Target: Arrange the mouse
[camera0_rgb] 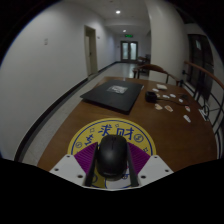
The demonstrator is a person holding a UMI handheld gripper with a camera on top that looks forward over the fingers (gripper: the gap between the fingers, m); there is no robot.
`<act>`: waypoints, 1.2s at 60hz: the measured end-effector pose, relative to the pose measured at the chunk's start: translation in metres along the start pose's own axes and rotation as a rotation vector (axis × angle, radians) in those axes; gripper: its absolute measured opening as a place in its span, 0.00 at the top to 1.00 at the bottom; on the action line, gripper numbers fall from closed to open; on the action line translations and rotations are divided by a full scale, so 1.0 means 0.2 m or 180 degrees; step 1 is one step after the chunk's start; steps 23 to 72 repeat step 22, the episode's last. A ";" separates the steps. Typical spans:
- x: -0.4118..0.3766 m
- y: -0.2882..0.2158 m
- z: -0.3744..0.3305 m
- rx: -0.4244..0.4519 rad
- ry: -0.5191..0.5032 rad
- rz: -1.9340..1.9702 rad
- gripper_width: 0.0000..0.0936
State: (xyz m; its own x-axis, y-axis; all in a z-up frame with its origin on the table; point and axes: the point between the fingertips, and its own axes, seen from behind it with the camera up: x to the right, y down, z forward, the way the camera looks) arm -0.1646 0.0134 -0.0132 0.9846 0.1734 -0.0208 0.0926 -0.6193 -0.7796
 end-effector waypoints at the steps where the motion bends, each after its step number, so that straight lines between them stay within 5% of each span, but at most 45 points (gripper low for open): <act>1: -0.01 0.00 -0.01 -0.0021 -0.0062 -0.0017 0.39; 7: -0.05 -0.01 -0.14 0.0052 -0.0405 -0.0109 0.06; 22: 0.29 0.07 -0.57 0.0357 -0.0547 -0.0111 0.09; 72: 0.29 0.07 -0.57 0.0357 -0.0547 -0.0111 0.09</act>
